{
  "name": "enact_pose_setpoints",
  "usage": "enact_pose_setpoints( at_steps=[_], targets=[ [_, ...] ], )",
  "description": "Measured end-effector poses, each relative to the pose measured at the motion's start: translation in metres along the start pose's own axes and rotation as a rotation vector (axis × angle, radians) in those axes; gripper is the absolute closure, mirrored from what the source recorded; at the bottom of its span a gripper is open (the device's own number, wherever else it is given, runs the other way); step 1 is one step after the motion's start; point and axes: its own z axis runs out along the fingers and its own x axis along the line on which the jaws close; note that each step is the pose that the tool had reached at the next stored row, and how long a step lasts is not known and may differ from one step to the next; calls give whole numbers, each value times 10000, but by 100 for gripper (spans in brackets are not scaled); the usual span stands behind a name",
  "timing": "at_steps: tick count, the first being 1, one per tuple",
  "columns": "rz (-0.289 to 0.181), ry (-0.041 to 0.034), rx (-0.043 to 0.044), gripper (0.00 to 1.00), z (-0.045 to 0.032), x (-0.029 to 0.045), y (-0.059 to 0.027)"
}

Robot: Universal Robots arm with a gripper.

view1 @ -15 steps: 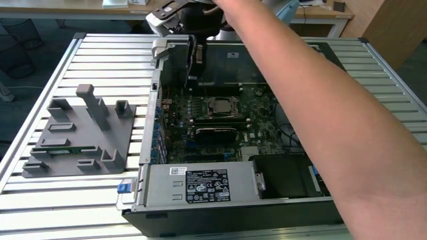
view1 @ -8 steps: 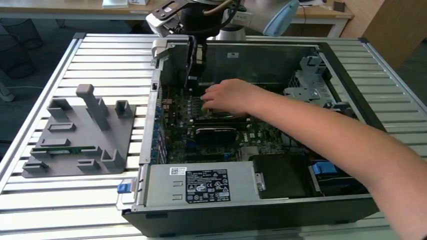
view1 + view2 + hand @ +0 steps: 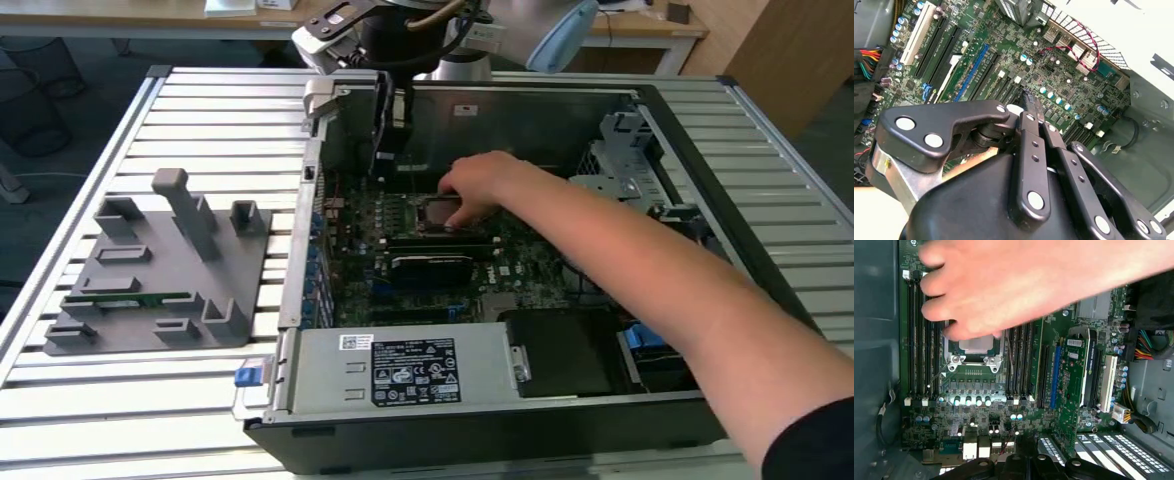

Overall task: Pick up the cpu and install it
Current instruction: 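Install the second cpu locking lever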

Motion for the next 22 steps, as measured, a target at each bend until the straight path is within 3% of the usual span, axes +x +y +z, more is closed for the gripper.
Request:
enact_pose_setpoints(
  at_steps=[22],
  targets=[
    [0, 0, 0, 89, 0, 0, 0]
  ],
)
